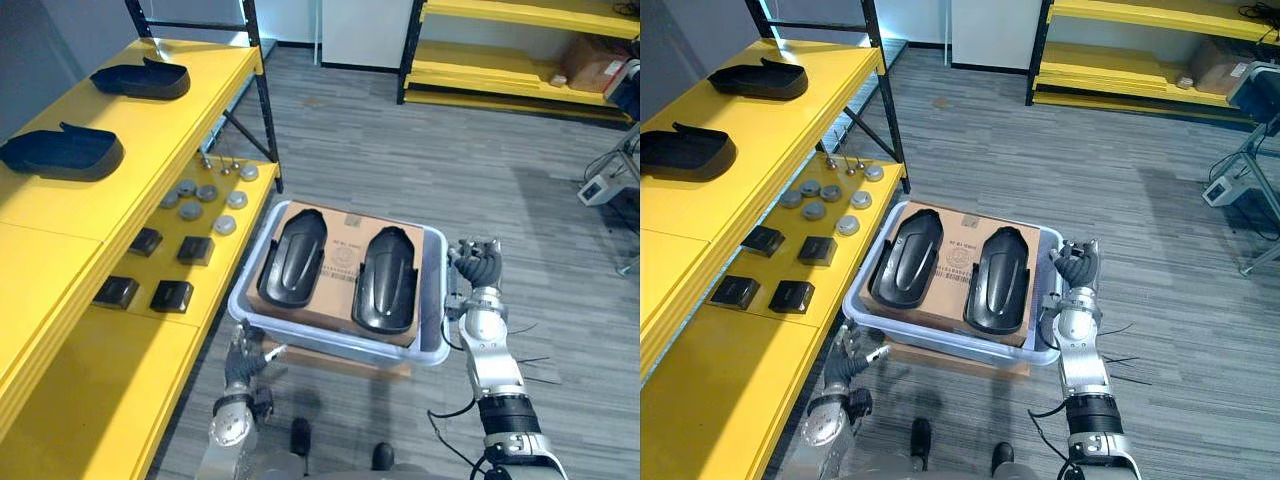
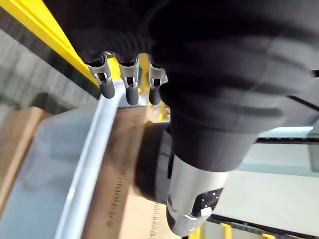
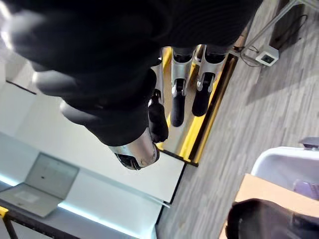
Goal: Walk over and take plastic housings, then place them on the shelf
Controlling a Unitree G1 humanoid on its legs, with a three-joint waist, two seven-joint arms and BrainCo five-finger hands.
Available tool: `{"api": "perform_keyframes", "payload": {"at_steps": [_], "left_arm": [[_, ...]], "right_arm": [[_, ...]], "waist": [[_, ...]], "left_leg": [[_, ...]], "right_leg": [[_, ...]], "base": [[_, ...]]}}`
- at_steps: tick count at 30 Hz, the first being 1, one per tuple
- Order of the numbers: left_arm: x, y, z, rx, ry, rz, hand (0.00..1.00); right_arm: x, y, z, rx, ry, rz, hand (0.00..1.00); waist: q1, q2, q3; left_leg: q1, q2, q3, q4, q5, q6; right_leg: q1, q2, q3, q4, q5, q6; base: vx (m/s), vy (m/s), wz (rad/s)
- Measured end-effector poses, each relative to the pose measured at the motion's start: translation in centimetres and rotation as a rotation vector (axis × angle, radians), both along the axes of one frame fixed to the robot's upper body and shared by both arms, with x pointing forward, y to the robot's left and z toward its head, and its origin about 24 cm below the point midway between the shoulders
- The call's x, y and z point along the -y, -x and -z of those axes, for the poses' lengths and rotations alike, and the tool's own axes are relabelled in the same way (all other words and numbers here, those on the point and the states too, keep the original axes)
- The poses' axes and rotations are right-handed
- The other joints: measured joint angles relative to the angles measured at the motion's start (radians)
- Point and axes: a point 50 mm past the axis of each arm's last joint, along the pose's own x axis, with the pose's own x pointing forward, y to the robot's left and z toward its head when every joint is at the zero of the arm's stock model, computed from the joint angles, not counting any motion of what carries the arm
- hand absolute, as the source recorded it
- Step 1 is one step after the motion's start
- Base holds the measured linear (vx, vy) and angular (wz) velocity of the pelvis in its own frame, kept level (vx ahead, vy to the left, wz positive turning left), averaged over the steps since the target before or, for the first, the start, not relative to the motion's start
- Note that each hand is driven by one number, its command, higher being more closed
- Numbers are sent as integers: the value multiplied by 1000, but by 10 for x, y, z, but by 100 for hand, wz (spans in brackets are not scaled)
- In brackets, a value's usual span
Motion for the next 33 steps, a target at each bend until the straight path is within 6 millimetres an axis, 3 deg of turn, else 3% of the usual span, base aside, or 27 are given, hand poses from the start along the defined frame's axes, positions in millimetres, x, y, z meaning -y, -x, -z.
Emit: {"api": "perform_keyframes", "payload": {"at_steps": [4, 8, 11, 16, 21, 25, 26, 33], "left_arm": [[-2, 16, 17, -102, -2, -8, 0], [-2, 28, 30, -182, 5, 3, 0], [-3, 33, 37, -223, 3, 2, 0], [-2, 24, 41, -241, -3, 12, 0], [-1, 13, 40, -231, -12, 22, 0], [1, 4, 38, -221, -24, 28, 0], [2, 4, 39, -221, -25, 32, 0], [3, -1, 38, -223, -42, 45, 0]], "right_arm": [[2, 1, 14, -68, 21, 8, 0], [6, 3, 41, -214, 17, 31, 0], [9, -4, 50, -285, 23, 45, 0], [8, -34, 41, -326, 10, 87, 0], [11, -46, 34, -353, -21, 135, 0], [13, -55, 26, -350, -70, 185, 0], [13, -55, 25, -347, -72, 189, 100], [21, -61, 12, -296, -98, 244, 100]], "waist": [[2, 0, 0], [8, 0, 0], [23, 5, 5], [28, 34, 60], [51, 45, 105], [51, 48, 157], [51, 49, 159], [49, 48, 181]], "left_leg": [[-12, -2, -6, 0, 0, 0], [-38, -4, -23, 0, 4, 5], [-58, -7, -30, 0, 11, 3], [-83, -16, -52, 0, 16, 2], [-118, -18, -59, 4, 24, 4], [-138, -20, -82, 5, 29, 1], [-139, -20, -82, 5, 30, 1], [-153, -21, -83, 0, 34, 2]], "right_leg": [[-3, 0, -8, -10, 0, 0], [-19, 2, -26, -14, 0, 0], [-36, 2, -33, -14, 0, 0], [-50, -1, -54, -14, 0, 0], [-81, -2, -65, -13, 0, 0], [-88, -5, -92, -13, 0, 0], [-89, -5, -92, -13, 0, 0], [-105, -9, -95, -5, 0, 0]], "base": [[8, -3, 6], [22, -11, 11], [31, -14, 7], [7, 5, 14], [13, -2, 8], [16, -12, 15], [-5, -3, 7], [-9, 0, 0]]}}
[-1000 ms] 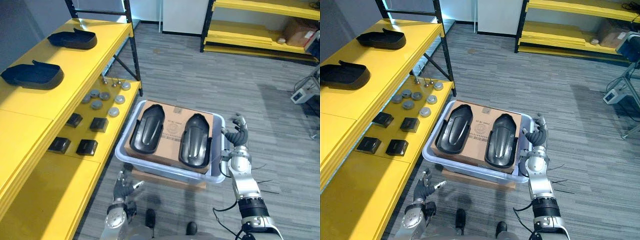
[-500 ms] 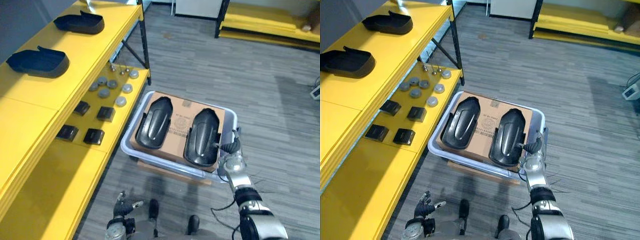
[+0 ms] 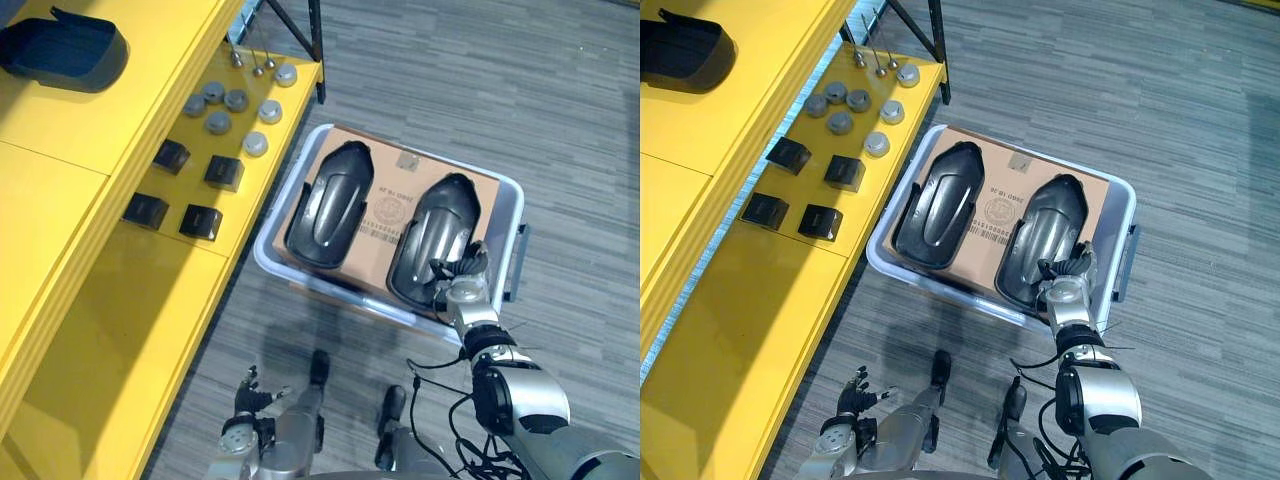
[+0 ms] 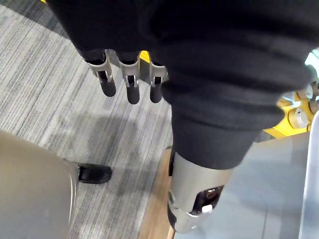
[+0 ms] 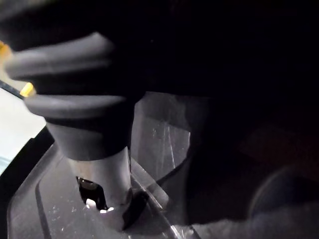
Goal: Walk over and take plastic housings, then place them on the shelf
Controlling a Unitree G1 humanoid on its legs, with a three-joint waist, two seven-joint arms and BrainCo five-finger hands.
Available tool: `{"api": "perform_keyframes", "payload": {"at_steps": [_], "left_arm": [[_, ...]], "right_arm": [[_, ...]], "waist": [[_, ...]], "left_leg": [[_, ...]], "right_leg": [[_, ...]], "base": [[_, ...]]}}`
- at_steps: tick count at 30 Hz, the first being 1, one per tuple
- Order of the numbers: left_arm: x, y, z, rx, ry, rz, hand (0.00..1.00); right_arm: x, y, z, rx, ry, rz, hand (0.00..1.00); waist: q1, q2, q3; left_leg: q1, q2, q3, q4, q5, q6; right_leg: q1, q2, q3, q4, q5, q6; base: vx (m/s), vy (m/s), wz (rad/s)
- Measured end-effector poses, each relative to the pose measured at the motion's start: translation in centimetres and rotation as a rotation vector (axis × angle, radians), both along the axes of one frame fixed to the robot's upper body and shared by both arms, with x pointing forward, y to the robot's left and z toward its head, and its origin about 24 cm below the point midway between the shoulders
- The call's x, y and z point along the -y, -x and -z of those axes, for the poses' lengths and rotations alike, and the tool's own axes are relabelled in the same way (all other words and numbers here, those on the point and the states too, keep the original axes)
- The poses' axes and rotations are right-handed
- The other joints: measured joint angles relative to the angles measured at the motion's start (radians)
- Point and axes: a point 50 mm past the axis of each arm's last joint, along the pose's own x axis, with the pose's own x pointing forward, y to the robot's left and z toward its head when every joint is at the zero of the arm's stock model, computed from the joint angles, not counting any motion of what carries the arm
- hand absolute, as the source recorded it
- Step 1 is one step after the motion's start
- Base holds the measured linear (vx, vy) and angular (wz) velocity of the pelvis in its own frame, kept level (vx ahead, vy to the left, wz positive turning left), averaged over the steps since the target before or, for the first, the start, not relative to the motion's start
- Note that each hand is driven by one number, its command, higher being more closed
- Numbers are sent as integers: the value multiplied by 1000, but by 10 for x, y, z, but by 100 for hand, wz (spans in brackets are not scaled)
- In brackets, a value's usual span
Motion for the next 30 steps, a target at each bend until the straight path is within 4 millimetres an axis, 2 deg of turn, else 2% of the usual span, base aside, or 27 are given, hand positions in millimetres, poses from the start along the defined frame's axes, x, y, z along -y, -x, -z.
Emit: {"api": "perform_keyframes", "payload": {"at_steps": [9, 12, 16, 20, 22, 25, 27, 28, 30], "left_arm": [[1, -2, 1, -11, -14, 31, 0], [-2, -2, 1, -11, -23, 31, 0], [-2, -3, 0, -7, -23, 32, 0], [-1, -3, -1, 1, -18, 32, 0], [3, -6, -8, 44, -4, 30, 0], [9, -16, -29, 170, 26, 32, 0], [15, -27, -55, 309, 50, 41, 0], [16, -29, -62, 342, 56, 42, 0], [19, -39, -88, 468, 75, 43, 0]], "right_arm": [[6, 2, 1, 2, -29, 21, 100], [-2, 2, 6, -4, -52, 5, 100], [0, 11, 13, -7, -39, 5, 100], [2, 23, 10, 66, -2, -4, 100], [3, 30, 6, 109, 25, -7, 100], [6, 37, -11, 204, 70, -2, 100], [8, 41, -31, 298, 118, -3, 100], [8, 42, -34, 314, 132, -4, 100], [7, 49, -45, 369, 170, -3, 100]], "waist": [[-12, -10, 7], [-25, -20, 12], [-23, -20, 13], [-25, -20, 12], [-27, -20, 12], [-29, -20, 8], [-31, -23, -5], [-31, -23, -13], [-31, -23, -53]], "left_leg": [[11, 4, 21, 0, 0, -1], [20, 5, 32, 0, -1, -1], [44, 5, 38, -1, -4, -4], [50, 6, 37, -1, -5, -4], [54, 5, 36, 0, -5, -4], [59, 4, 32, 0, -4, -4], [59, 6, 28, 2, -4, -4], [58, 7, 28, 4, -4, -4], [58, 7, 23, 6, -4, -4]], "right_leg": [[3, 2, 17, 1, 0, 0], [7, 1, 27, 2, 0, 0], [28, 0, 35, 3, -1, 0], [31, 0, 40, 4, -1, 1], [35, -1, 40, 5, -1, 1], [40, -2, 38, 5, 0, 2], [41, -2, 36, 5, 0, 2], [41, -2, 35, 5, 0, 2], [45, -1, 29, 3, 0, 2]], "base": [[-3, -5, -5], [-3, 0, -8], [-3, 3, -3], [-12, 5, -2], [0, 0, 0], [0, 0, 0], [0, 0, 0], [22, -8, 4], [39, -14, 6]]}}
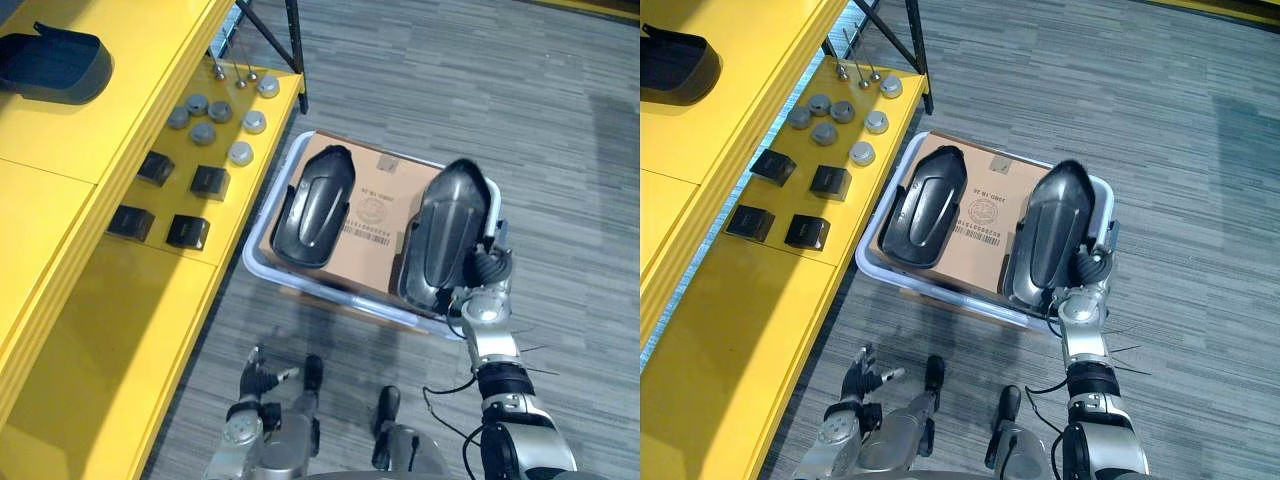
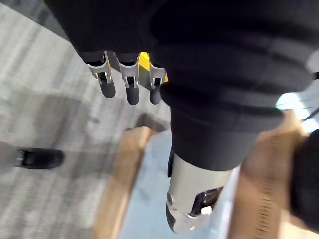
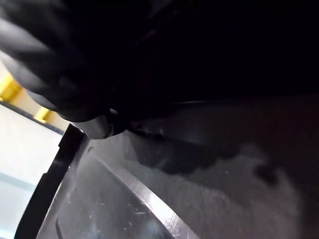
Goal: Walk over and take plastic housings, then place them on the shelf
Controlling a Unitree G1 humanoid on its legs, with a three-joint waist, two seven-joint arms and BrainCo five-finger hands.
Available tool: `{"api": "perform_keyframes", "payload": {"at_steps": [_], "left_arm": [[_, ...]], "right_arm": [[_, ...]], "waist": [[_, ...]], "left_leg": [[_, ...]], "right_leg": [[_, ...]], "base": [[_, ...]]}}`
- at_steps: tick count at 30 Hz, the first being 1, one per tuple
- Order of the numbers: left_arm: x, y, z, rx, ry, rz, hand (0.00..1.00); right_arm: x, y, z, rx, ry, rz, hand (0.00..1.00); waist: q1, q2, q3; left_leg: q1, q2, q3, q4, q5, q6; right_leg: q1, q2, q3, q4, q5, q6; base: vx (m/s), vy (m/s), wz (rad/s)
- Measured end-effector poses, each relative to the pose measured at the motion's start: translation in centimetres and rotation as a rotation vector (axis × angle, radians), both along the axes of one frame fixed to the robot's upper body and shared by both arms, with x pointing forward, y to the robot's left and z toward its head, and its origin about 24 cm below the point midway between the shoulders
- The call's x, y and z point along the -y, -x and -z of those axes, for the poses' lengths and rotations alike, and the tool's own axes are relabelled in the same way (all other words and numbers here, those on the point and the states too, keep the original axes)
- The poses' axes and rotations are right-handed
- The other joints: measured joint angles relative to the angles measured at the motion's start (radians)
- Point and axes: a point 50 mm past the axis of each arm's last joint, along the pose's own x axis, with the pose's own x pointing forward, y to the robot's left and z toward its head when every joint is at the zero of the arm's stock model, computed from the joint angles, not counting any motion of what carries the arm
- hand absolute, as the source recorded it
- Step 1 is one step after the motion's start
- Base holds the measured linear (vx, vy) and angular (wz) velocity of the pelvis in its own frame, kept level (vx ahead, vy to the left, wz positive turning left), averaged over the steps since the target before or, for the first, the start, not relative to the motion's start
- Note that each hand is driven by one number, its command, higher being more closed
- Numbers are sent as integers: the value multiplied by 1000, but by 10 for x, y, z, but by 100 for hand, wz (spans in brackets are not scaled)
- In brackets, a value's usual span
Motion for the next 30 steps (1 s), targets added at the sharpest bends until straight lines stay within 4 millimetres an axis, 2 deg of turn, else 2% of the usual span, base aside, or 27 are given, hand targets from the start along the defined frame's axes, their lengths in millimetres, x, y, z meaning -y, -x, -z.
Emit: {"api": "perform_keyframes", "payload": {"at_steps": [1, 3, 5, 6, 7, 8, 10, 16, 18, 23, 30], "left_arm": [[1, -3, -8, 36, 10, -2, 0], [6, -14, -47, 225, 47, -7, 0], [8, -17, -72, 345, 64, -8, 0], [8, -18, -79, 379, 69, -12, 0], [10, -21, -94, 449, 83, -23, 0], [11, -22, -98, 468, 89, -25, 0], [16, -25, -109, 515, 92, -24, 0], [36, -33, -126, 582, 105, 52, 0], [46, -40, -138, 632, 112, 81, 0], [45, -43, -144, 653, 103, 62, 0], [48, -45, -140, 617, 64, 91, 0]], "right_arm": [[-1, 1, -3, 14, 11, 1, 100], [-12, 5, -17, 91, 34, -10, 100], [-24, 7, -27, 142, 66, -43, 100], [-27, 8, -30, 158, 76, -51, 100], [-39, 10, -38, 200, 102, -92, 100], [-43, 12, -41, 215, 108, -100, 100], [-62, 14, -50, 264, 120, -164, 100], [-110, 19, -68, 356, 158, -373, 100], [-125, 22, -73, 382, 157, -439, 100], [-128, 24, -75, 387, 195, -454, 100], [-123, 23, -75, 378, 264, -460, 100]], "waist": [[-1, 0, -10], [-21, 1, -20], [-24, 3, -41], [-26, 4, -45], [-28, 4, -54], [-28, 4, -59], [-34, 5, -77], [-48, 4, -106], [-50, 4, -114], [-52, 3, -140], [-55, 5, -172]], "left_leg": [[0, -1, -5, 0, 0, 0], [21, -3, -21, 0, 1, 0], [26, -4, -21, 0, 1, 0], [30, -4, -21, 0, 1, 0], [39, -3, -20, -1, 1, 0], [41, -2, -20, -1, 1, 0], [49, -1, -18, -1, 1, 0], [66, 1, 9, -3, 0, -1], [70, 1, 15, -2, 0, 0], [79, 4, 37, -1, 0, -1], [80, 16, 50, -4, -3, -6]], "right_leg": [[3, -1, -5, -1, -1, 1], [30, -2, -22, -1, -6, 3], [31, -3, -21, 9, -13, 4], [33, -4, -20, 12, -15, 4], [37, -4, -19, 21, -20, 2], [36, -4, -19, 25, -22, 2], [41, -6, -15, 30, -22, 1], [45, -7, 10, 34, -20, 1], [45, -7, 16, 35, -18, 1], [46, -6, 36, 32, -11, 0], [45, 4, 46, 23, 2, -7]], "base": [[29, -17, 19], [1, -11, 19], [-15, -2, 2], [-33, -3, -2], [0, 0, 0], [-40, -2, -1], [-36, 1, -3], [-33, 7, -11], [-23, 4, -10], [-8, -1, -11], [-25, -10, -7]]}}
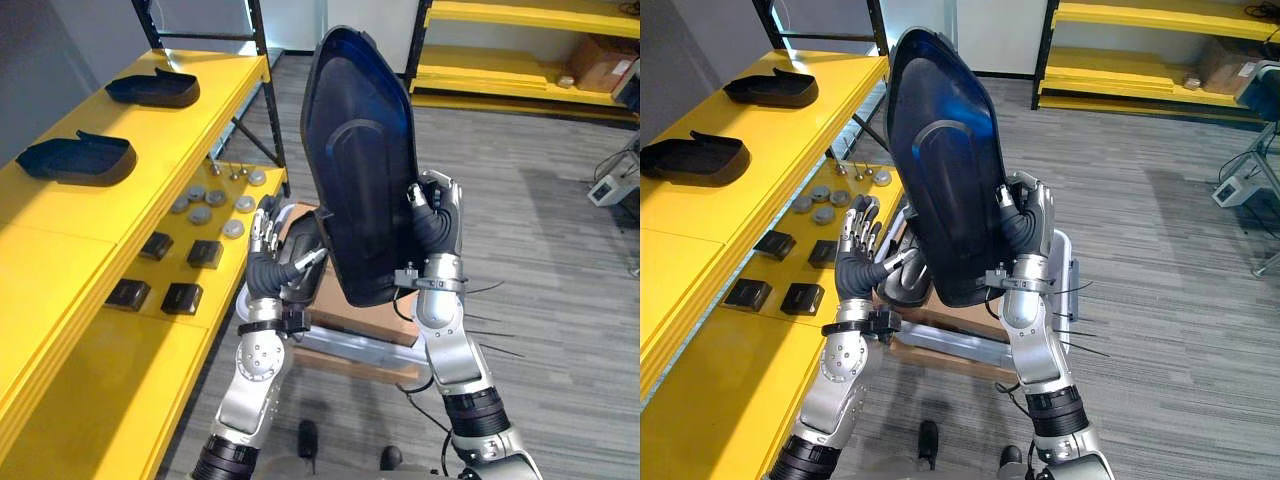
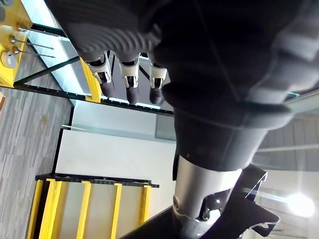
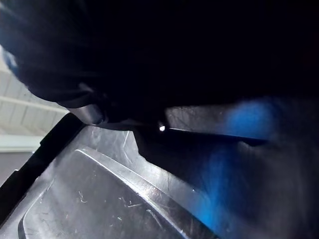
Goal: Walk over and take plastic housings, then place them on the shelf
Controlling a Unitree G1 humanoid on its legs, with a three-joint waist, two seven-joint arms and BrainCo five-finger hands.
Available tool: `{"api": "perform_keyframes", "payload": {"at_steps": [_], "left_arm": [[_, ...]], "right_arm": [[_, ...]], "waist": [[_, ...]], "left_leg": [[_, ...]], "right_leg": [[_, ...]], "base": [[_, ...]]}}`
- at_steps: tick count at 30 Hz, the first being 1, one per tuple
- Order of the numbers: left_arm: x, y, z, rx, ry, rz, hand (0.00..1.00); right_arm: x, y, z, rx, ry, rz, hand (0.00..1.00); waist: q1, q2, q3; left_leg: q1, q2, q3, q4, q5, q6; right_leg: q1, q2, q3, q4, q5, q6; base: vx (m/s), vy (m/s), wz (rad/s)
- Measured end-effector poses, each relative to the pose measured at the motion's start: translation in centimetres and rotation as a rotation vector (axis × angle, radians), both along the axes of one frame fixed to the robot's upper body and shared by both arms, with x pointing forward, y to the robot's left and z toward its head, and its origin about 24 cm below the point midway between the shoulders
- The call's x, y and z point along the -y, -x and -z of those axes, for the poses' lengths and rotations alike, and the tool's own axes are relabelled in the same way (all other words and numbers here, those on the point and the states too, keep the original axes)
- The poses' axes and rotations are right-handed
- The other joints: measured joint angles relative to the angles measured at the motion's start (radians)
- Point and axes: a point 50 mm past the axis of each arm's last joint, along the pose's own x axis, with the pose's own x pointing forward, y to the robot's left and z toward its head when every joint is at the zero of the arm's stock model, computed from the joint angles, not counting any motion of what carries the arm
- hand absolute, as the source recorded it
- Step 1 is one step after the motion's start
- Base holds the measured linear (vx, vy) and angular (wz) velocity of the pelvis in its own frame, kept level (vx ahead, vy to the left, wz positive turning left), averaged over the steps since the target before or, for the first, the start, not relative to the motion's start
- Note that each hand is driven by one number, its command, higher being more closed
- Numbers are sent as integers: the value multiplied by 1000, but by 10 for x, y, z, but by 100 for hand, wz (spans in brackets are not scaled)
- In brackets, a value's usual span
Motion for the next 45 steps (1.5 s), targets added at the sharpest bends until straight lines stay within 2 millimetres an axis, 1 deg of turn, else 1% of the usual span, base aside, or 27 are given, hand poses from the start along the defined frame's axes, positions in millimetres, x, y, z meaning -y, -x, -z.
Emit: {"api": "perform_keyframes", "payload": {"at_steps": [4, 7, 10, 12, 15, 18, 21, 23, 25, 30, 33, 36, 41, 45], "left_arm": [[0, -3, 1, -5, -23, 7, 0], [3, -9, 3, -18, -41, 16, 0], [6, -11, 15, -75, -82, 44, 0], [7, -11, 18, -93, -78, 58, 0], [12, -10, 22, -116, -71, 98, 0], [16, -7, 26, -128, -69, 156, 0], [19, -1, 33, -160, -23, 219, 0], [27, 4, 36, -176, 13, 285, 0], [31, 9, 39, -191, 39, 326, 0], [26, 18, 50, -243, 96, 327, 0], [24, 21, 51, -243, 106, 318, 0], [25, 22, 45, -213, 116, 319, 0], [25, 22, 44, -211, 123, 307, 0], [25, 21, 43, -214, 130, 242, 0]], "right_arm": [[3, 0, 1, 2, 44, -3, 100], [5, 0, 1, 2, 73, -2, 100], [4, 1, 1, 11, 135, 4, 100], [5, 0, 2, 12, 167, 11, 100], [11, -4, 11, -29, 204, 36, 100], [17, -10, 25, -93, 233, 61, 100], [21, -11, 27, -112, 259, 76, 100], [20, -11, 28, -118, 271, 70, 100], [19, -12, 28, -124, 274, 64, 100], [28, -15, 36, -161, 306, 108, 100], [28, -15, 36, -161, 307, 108, 100], [27, -15, 36, -162, 301, 106, 100], [17, -10, 40, -173, 246, 84, 100], [5, -4, 48, -201, 173, 35, 100]], "waist": [[-3, 2, -27], [-2, 2, -29], [-5, 1, -30], [-6, 0, -30], [-5, -1, -39], [-6, 2, -51], [-6, 2, -52], [-4, 2, -52], [-2, 2, -52], [1, 2, -52], [2, 2, -52], [3, 2, -52], [3, 2, -52], [3, 2, -52]], "left_leg": [[0, 1, 6, -1, 0, -1], [-1, 0, 7, -1, 0, -1], [-1, -1, 7, -1, 0, 0], [-2, -2, 7, -2, 1, 2], [-3, -3, 0, -2, 4, 6], [-1, -4, -18, -2, 4, 6], [0, -3, -22, -2, 4, 6], [0, -3, -26, -2, 4, 6], [0, -4, -28, -2, 4, 6], [-1, -4, -37, -2, 1, 2], [-2, -4, -39, -2, 1, 1], [-2, -4, -39, -2, 1, 1], [-1, -3, -39, -2, 1, 1], [-1, -3, -38, -2, 1, 1]], "right_leg": [[2, 2, 6, -14, 10, -1], [2, 2, 9, -17, 15, 0], [3, 2, 15, -26, 23, 1], [5, 2, 15, -30, 25, 1], [6, 2, 10, -30, 25, 1], [16, 1, -8, -30, 24, 2], [19, 3, -11, -30, 22, 2], [20, 4, -14, -30, 21, 2], [20, 3, -16, -29, 20, 3], [22, 3, -26, -27, 18, 3], [22, 3, -28, -27, 18, 3], [22, 3, -29, -27, 17, 3], [22, 4, -29, -27, 14, 2], [25, 4, -28, -27, 14, 2]], "base": [[-15, -4, -5], [-6, 4, -3], [-9, 6, -3], [0, 0, 0], [2, -1, 4], [11, -6, 15], [-2, -8, 5], [-7, -12, 5], [-7, -6, 4], [-10, -6, 5], [0, 0, 0], [0, 0, 0], [0, 0, 0], [0, 0, 0]]}}
